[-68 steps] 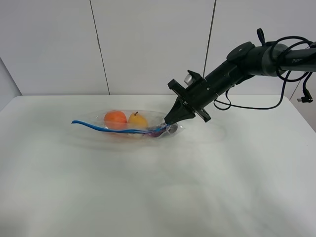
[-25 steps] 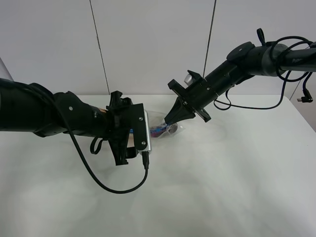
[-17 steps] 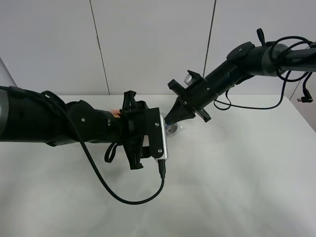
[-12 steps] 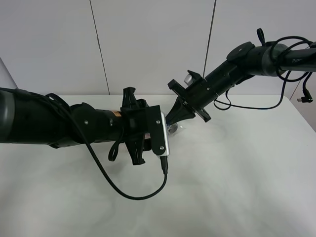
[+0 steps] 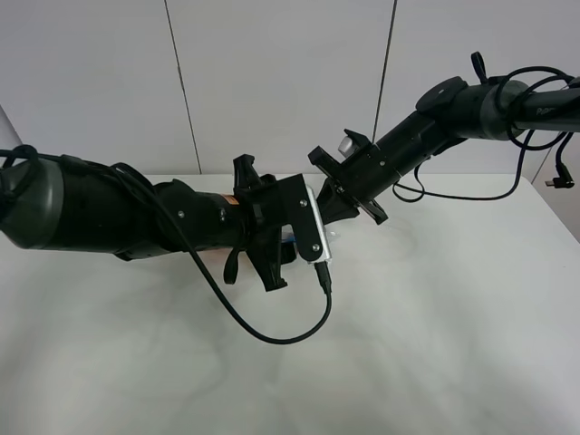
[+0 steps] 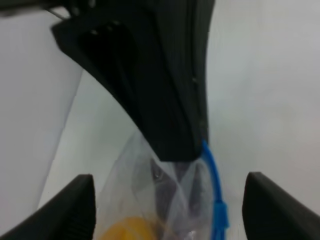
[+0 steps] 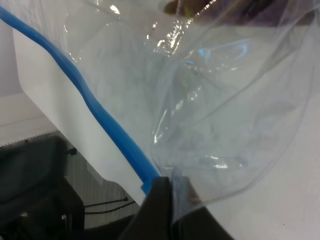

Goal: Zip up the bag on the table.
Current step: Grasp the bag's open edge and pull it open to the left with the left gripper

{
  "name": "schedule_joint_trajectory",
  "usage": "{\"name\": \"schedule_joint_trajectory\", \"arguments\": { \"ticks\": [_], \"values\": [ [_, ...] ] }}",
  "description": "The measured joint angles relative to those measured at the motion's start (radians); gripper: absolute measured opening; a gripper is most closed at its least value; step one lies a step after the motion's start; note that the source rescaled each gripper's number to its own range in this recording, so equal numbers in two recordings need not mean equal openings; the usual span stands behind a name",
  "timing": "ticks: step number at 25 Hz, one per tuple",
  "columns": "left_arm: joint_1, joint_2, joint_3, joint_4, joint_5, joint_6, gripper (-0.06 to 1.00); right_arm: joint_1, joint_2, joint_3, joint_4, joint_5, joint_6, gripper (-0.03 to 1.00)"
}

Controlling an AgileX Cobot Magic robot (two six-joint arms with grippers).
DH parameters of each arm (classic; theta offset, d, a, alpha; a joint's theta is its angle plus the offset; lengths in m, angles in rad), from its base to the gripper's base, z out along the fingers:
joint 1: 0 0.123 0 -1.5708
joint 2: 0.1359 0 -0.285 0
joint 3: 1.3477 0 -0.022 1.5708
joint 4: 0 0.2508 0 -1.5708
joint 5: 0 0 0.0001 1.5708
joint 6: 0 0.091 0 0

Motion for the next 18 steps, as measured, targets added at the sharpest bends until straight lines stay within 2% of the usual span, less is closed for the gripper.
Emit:
{"name": "schedule_joint_trajectory", "arguments": {
  "ticks": [4, 11, 14, 18],
  "values": [
    [0.0, 0.011, 0.0, 0.0, 0.013, -0.004, 0.7, 0.0, 0.0, 0.0, -0.001, 0.0, 0.0, 0.0],
    [0.0, 0.071, 0.0, 0.0, -0.023, -0.004, 0.68, 0.0, 0.0, 0.0, -0.001, 0.0, 0.0, 0.0],
    [0.0, 0.071, 0.0, 0.0, -0.047, -0.004, 0.6, 0.0, 0.0, 0.0, -0.001, 0.0, 0.0, 0.0],
    [0.0, 0.071, 0.0, 0.0, -0.046, -0.004, 0.41, 0.0, 0.0, 0.0, -0.001, 0.0, 0.0, 0.0]
  ]
}}
